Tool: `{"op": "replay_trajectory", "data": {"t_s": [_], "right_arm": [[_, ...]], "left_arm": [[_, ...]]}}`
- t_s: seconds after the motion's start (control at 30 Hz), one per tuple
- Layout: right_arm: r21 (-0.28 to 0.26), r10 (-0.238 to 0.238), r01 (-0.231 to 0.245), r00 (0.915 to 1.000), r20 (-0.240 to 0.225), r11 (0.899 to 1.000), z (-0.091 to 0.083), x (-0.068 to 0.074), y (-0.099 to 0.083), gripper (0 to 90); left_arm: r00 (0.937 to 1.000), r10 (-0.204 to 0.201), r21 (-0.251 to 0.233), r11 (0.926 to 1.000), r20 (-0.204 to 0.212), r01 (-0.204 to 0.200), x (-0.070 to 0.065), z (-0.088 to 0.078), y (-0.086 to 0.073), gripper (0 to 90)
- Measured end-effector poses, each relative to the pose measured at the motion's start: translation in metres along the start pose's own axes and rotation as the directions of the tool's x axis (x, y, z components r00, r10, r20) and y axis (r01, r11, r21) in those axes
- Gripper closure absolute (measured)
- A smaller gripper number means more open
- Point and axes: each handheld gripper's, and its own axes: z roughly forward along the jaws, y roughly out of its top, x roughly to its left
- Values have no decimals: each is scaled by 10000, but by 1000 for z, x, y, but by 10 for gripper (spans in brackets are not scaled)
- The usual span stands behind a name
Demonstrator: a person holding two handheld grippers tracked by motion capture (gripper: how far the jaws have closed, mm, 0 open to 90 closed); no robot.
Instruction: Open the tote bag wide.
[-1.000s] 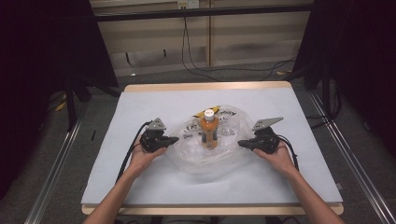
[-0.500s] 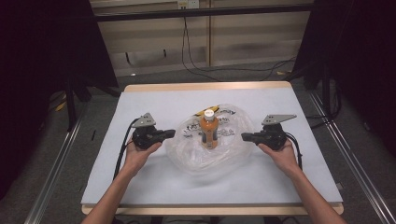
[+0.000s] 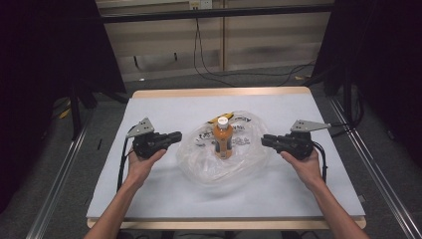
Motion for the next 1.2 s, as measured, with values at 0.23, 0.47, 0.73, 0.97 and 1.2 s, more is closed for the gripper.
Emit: {"op": "replay_trajectory", "data": {"t_s": [0.23,0.47,0.73,0.97,1.2], "right_arm": [[-365,-279,300,9979,585,9989,-8,13,1,312],[-741,-165,248,9938,1102,9969,-18,26,2,55],[-1008,63,71,9912,1320,9949,-33,29,-6,13],[-663,238,-130,9860,1649,9977,-47,34,-15,26],[-716,343,-215,9826,1825,9972,-65,45,-26,33]], "left_arm": [[9994,147,-83,9999,-317,-150,-13,-11,1,418],[9973,303,-138,9994,-663,-312,-27,-20,0,157],[9951,242,176,9996,-962,-226,-32,-33,-10,49],[9946,127,431,9990,-1028,-83,-39,-42,-19,33],[9910,216,469,9988,-1324,-155,-51,-56,-32,20]]}}
